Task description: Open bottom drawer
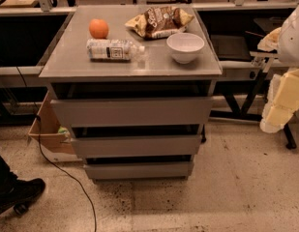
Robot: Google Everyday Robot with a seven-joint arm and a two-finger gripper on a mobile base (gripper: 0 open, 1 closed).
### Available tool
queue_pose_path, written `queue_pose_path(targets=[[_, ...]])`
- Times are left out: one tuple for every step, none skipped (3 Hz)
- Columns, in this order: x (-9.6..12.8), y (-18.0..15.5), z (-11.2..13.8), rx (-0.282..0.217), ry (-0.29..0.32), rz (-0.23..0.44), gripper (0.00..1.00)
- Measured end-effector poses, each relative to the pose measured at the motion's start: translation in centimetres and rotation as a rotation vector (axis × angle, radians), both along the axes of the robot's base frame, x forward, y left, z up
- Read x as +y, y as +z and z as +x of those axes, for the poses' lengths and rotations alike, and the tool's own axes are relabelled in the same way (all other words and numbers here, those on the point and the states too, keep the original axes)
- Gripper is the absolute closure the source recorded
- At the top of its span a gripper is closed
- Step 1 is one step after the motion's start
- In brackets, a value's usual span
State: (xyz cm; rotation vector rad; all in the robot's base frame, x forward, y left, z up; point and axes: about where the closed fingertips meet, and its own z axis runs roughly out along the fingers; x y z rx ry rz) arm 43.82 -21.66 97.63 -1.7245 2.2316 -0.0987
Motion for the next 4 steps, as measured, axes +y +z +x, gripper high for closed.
queue_pose_path(targets=[[0.0, 0.0, 0.0, 0.000, 0.000, 0.000, 0.00], [-0.4, -2.9, -0.3, 0.005, -0.006, 0.030, 0.00], [-0.4, -6.9, -0.7, 0.027, -0.007, 0.072, 0.00], [0.5, -12.2, -0.6, 0.037, 0.009, 0.124, 0.00]])
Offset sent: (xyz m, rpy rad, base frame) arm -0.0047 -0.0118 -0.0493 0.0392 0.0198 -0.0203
